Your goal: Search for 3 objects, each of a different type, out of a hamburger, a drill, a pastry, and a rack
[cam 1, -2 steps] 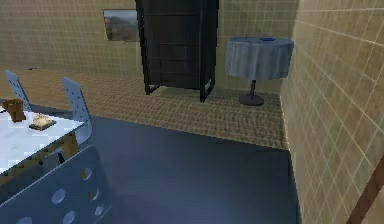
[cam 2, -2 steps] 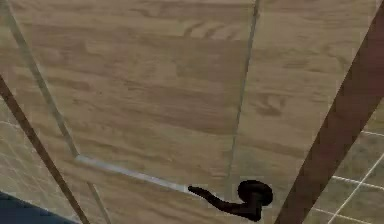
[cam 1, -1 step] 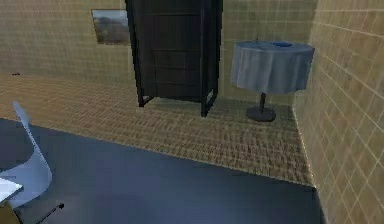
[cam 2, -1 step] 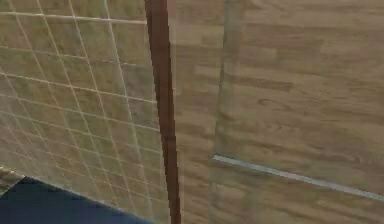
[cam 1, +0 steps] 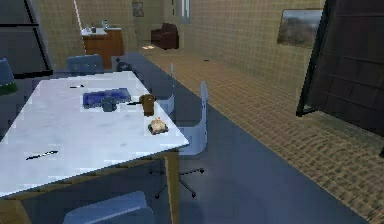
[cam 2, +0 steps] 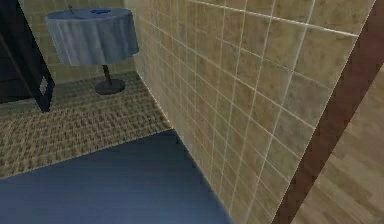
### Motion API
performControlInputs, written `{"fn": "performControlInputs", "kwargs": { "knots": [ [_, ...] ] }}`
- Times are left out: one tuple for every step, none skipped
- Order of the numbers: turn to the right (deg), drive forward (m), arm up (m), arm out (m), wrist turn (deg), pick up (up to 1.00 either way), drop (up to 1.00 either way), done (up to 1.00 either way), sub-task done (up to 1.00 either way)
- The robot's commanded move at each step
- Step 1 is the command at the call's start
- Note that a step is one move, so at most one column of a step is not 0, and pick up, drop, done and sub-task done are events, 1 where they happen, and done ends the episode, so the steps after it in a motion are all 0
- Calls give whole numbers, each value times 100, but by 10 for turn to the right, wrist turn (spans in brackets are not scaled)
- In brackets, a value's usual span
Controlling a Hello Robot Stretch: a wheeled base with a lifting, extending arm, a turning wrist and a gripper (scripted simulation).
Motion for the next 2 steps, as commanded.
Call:
{"fn": "performControlInputs", "kwargs": {
  "knots": [
    [-90, 0, 0, 0, 0, 0, 0, 0, 0],
    [0, 0, 0, 0, 0, 0, 0, 0, 100]
  ]
}}
